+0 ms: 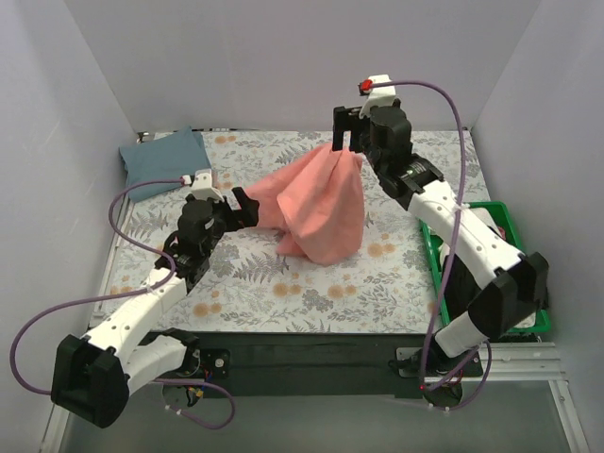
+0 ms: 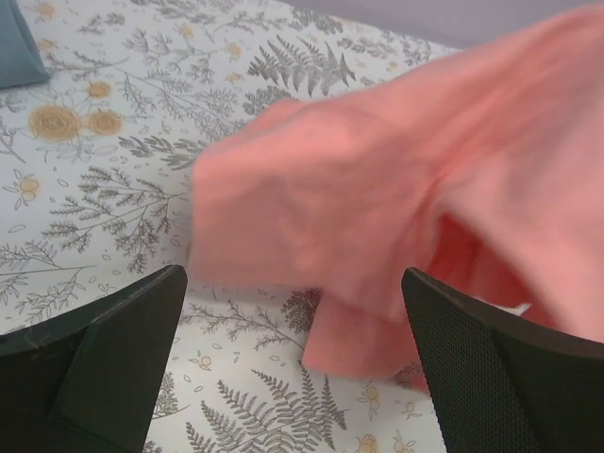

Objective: Fold and stack the t-shirts
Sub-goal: Move the tshirt to the center of the board, then flatten the tshirt out

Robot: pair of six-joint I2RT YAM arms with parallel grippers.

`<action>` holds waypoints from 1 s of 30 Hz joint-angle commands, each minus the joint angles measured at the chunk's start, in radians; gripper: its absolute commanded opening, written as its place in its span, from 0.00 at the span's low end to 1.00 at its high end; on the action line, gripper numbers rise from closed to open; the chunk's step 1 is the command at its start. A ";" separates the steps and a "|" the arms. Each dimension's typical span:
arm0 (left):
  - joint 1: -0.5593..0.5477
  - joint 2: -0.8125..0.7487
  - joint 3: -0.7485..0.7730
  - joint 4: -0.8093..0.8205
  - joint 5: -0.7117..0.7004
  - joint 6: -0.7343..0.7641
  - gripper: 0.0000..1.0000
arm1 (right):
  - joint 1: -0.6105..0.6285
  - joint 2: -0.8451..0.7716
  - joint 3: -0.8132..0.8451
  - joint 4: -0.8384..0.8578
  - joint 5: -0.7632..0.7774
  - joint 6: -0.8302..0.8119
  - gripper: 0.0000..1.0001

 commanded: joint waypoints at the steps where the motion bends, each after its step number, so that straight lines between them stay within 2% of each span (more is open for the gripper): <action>1: 0.005 0.051 -0.003 0.017 0.061 0.004 0.98 | -0.043 0.108 -0.050 -0.053 0.143 0.057 0.98; 3: 0.005 0.086 -0.013 0.035 0.069 0.001 0.97 | -0.042 0.108 -0.131 -0.058 0.117 0.079 0.98; 10: 0.005 0.230 0.005 0.087 0.118 -0.013 0.97 | -0.024 -0.001 -0.350 -0.032 -0.087 0.106 0.87; 11: 0.005 0.248 0.013 0.083 0.111 -0.017 0.97 | -0.016 -0.039 -0.375 -0.029 -0.152 0.116 0.85; 15: 0.005 0.339 0.031 0.035 0.036 -0.030 0.91 | 0.039 -0.115 -0.507 -0.013 -0.243 0.162 0.77; 20: 0.037 0.426 0.036 0.020 -0.085 -0.062 0.90 | 0.119 -0.187 -0.674 -0.022 -0.272 0.201 0.70; 23: 0.070 0.426 0.033 0.047 -0.095 -0.062 0.86 | 0.145 -0.204 -0.745 -0.022 -0.294 0.215 0.68; 30: 0.090 0.529 0.102 0.034 -0.205 -0.033 0.80 | 0.182 -0.208 -0.820 -0.038 -0.309 0.223 0.65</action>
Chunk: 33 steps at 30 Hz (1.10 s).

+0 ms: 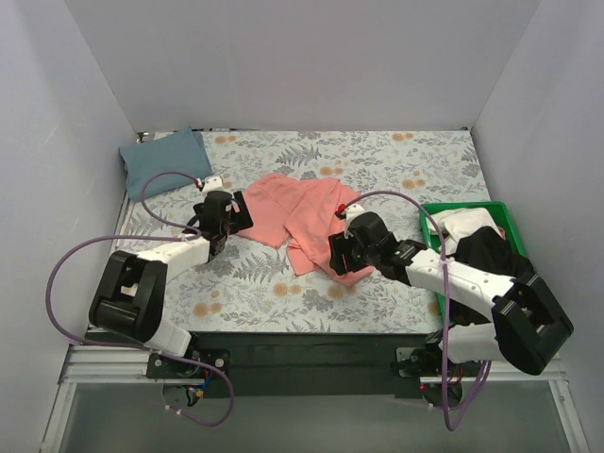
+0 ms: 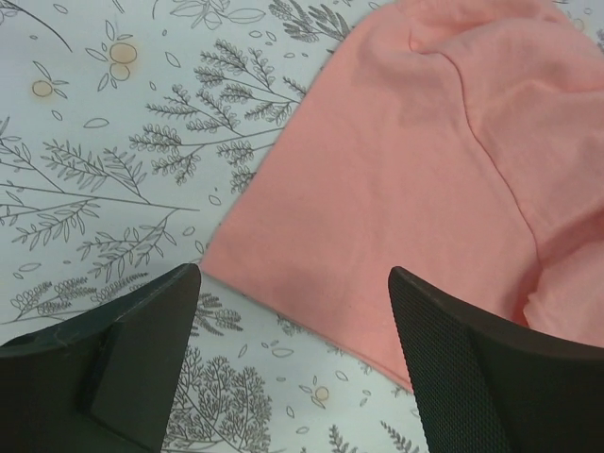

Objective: Fold and stack the t-shirts
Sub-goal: Flatten the tshirt out

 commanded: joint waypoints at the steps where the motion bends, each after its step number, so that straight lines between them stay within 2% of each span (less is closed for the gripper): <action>1: 0.002 0.058 0.061 -0.010 -0.110 0.022 0.79 | 0.018 -0.028 -0.019 0.015 -0.022 0.019 0.65; 8: 0.002 0.178 0.136 -0.061 -0.161 0.019 0.72 | 0.022 -0.023 -0.047 0.013 -0.034 0.039 0.64; 19: 0.002 0.176 0.135 -0.078 -0.176 0.017 0.66 | 0.025 -0.013 -0.065 0.013 -0.022 0.053 0.63; 21: 0.002 0.187 0.139 -0.082 -0.176 0.016 0.59 | 0.025 -0.014 -0.068 0.013 -0.025 0.056 0.63; 28: 0.002 0.221 0.154 -0.101 -0.170 0.011 0.47 | 0.025 -0.026 -0.087 0.015 -0.008 0.062 0.62; 33: 0.002 0.241 0.161 -0.121 -0.169 0.010 0.43 | 0.025 -0.048 -0.099 0.015 -0.005 0.068 0.62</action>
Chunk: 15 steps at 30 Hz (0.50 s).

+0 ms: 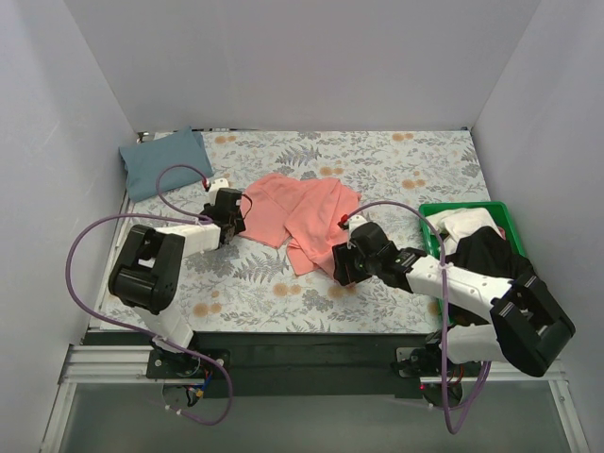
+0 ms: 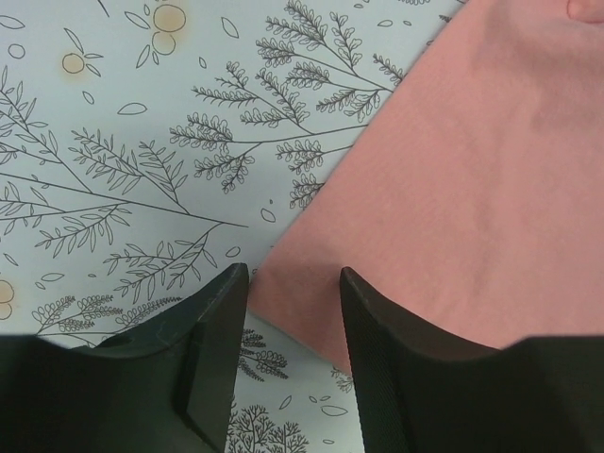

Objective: Fold and stack the t-shirts
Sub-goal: Flatten the tshirt out

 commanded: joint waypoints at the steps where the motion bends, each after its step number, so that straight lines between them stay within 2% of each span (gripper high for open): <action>1: 0.002 0.018 0.029 -0.028 -0.016 -0.005 0.42 | 0.004 -0.044 -0.013 0.014 0.011 0.012 0.61; 4: 0.002 0.026 0.036 -0.063 -0.011 -0.002 0.37 | 0.006 -0.065 -0.019 0.008 0.015 0.011 0.62; 6: 0.002 0.031 0.039 -0.069 -0.005 -0.001 0.29 | 0.006 -0.078 -0.027 0.006 0.022 0.009 0.62; 7: 0.002 0.032 0.039 -0.071 -0.002 -0.001 0.17 | 0.007 -0.081 -0.030 0.003 0.026 0.011 0.61; 8: 0.002 0.029 0.038 -0.071 0.003 -0.001 0.12 | 0.006 -0.085 -0.036 0.001 0.026 0.014 0.62; 11: 0.002 0.018 0.036 -0.065 0.042 -0.007 0.02 | 0.007 -0.090 -0.044 0.000 0.026 0.018 0.62; 15: 0.007 -0.053 0.018 -0.040 0.110 -0.010 0.00 | 0.021 -0.073 -0.051 -0.002 0.037 0.038 0.61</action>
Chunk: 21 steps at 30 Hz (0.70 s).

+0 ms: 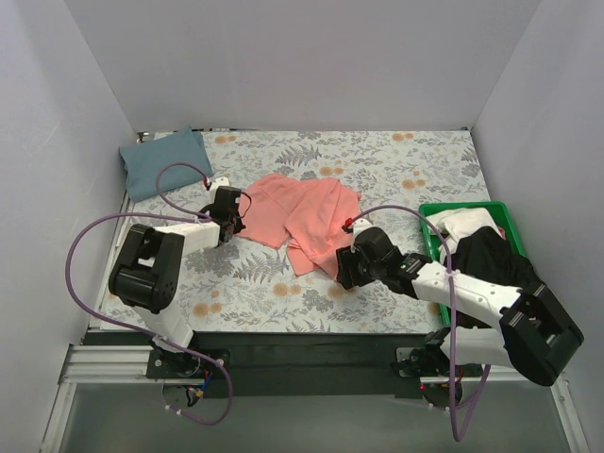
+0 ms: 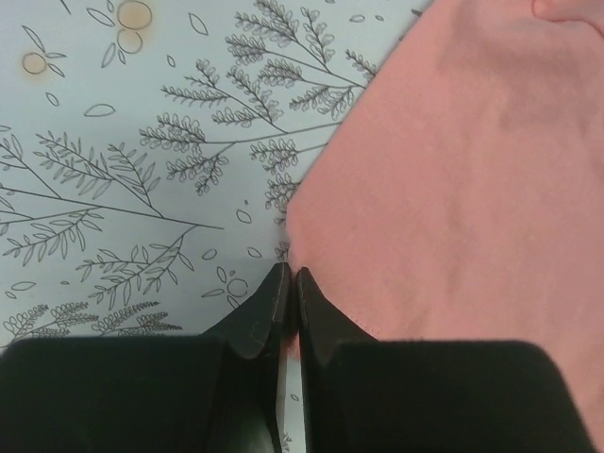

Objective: Fold and stack the t-shirts
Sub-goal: Flatten the tshirt out

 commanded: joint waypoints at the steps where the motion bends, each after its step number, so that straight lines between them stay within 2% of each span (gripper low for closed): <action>1: 0.005 -0.081 -0.011 -0.023 0.073 -0.003 0.00 | 0.019 0.004 -0.007 -0.001 0.041 0.031 0.61; 11: 0.062 -0.240 -0.056 0.027 0.114 -0.006 0.00 | 0.026 0.125 0.022 -0.020 0.141 0.039 0.59; 14: 0.094 -0.266 -0.061 0.042 0.158 -0.012 0.00 | 0.028 0.192 0.052 -0.032 0.162 0.034 0.52; 17: 0.117 -0.282 -0.041 0.046 0.197 -0.017 0.00 | 0.029 0.242 0.091 -0.082 0.216 0.042 0.22; 18: 0.120 -0.286 -0.035 0.047 0.204 -0.015 0.00 | 0.028 0.246 0.098 -0.095 0.234 0.043 0.04; 21: 0.158 -0.299 0.008 0.053 0.234 -0.011 0.00 | 0.026 0.214 0.147 -0.174 0.357 0.018 0.01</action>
